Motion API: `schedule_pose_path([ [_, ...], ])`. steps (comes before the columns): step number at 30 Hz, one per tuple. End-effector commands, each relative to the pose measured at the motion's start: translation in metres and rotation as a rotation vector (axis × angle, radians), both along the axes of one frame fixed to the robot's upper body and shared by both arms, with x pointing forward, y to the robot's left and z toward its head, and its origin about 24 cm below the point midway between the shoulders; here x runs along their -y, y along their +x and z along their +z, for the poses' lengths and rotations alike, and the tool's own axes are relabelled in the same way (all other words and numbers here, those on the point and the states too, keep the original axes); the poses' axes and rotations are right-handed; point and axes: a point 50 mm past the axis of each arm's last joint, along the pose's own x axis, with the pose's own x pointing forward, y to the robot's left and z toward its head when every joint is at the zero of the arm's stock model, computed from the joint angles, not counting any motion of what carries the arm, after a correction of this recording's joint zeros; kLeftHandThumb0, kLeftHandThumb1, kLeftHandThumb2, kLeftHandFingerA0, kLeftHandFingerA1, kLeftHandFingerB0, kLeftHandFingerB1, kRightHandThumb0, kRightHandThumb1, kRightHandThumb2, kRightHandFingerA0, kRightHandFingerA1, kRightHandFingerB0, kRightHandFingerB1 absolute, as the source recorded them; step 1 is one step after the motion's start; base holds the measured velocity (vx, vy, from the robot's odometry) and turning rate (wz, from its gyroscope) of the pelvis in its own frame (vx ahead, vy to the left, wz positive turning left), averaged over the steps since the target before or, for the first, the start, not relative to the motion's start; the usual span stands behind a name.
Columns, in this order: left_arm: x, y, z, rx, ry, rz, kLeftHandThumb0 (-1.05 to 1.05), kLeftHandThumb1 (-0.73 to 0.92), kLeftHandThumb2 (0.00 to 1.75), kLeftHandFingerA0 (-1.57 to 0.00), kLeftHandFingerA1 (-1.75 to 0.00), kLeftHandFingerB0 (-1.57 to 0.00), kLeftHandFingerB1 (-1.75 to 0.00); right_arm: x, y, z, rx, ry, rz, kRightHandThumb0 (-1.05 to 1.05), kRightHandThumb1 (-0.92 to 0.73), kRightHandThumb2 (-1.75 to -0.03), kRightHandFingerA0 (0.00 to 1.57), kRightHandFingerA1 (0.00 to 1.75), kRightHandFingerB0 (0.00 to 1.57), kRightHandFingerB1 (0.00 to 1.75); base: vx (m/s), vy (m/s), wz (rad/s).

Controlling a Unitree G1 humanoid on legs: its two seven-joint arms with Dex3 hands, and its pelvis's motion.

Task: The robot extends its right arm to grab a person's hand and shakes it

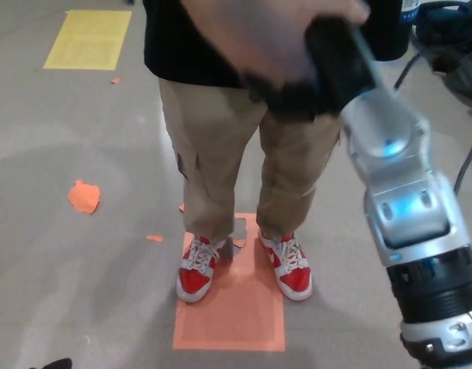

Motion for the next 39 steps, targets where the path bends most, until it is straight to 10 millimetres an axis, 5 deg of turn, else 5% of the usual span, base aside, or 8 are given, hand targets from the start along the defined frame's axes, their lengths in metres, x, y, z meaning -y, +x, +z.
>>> schedule_pose_path([
  [1,-0.005,-0.001,0.004,0.008,0.033,-0.015,-0.30,0.69,1.18,0.00,-0.48,0.00,-0.48,0.004,0.010,-0.068,-0.159,-0.140,-0.032,-0.12,-0.70,-0.71,1.16,0.70,0.85,0.66,0.00,0.000,0.00],
  [11,-0.005,-0.003,0.003,0.001,0.035,-0.011,-0.31,0.68,1.18,0.00,-0.48,0.00,-0.48,0.005,0.010,-0.070,-0.112,-0.143,-0.014,-0.14,-0.73,-0.66,1.14,0.68,0.77,0.56,0.00,0.000,0.00],
  [14,-0.004,-0.004,0.003,0.002,0.028,-0.017,-0.30,0.69,1.18,0.00,-0.48,0.00,-0.48,0.011,0.005,-0.070,-0.113,-0.138,0.025,-0.57,-0.65,-0.63,0.26,0.38,0.07,0.18,0.00,0.000,0.00],
  [16,-0.004,-0.004,0.003,0.002,0.036,-0.014,-0.30,0.68,1.18,0.00,-0.47,0.00,-0.48,0.018,0.002,-0.073,-0.133,-0.142,0.040,-0.73,-0.49,-0.86,0.01,0.29,0.00,0.11,0.00,0.000,0.00],
  [19,-0.005,-0.003,0.003,0.006,0.044,-0.021,-0.31,0.67,1.17,0.00,-0.47,0.00,-0.47,0.030,-0.002,-0.077,-0.145,-0.193,0.022,-0.78,-0.65,-0.61,0.00,0.01,0.00,0.00,0.00,0.000,0.00],
  [28,-0.007,0.000,0.004,-0.005,0.076,-0.046,-0.31,0.67,1.17,0.00,-0.47,0.00,-0.47,0.111,-0.046,-0.127,-0.195,-0.285,-0.080,-0.78,-0.76,-0.63,0.00,0.00,0.00,0.00,0.00,0.000,0.00],
  [30,-0.006,0.001,0.003,-0.007,0.077,-0.042,-0.30,0.67,1.17,0.00,-0.47,0.00,-0.47,0.127,-0.059,-0.147,-0.273,-0.319,-0.108,-0.96,-0.72,-1.02,0.00,0.05,0.00,0.00,0.00,0.000,0.00],
  [39,-0.006,0.001,0.001,-0.011,0.064,-0.035,-0.30,0.68,1.18,0.00,-0.48,0.00,-0.48,0.158,-0.137,-0.233,-0.582,-0.206,-0.118,-0.91,-0.74,-1.01,0.00,0.07,0.00,0.02,0.00,0.000,0.00],
])
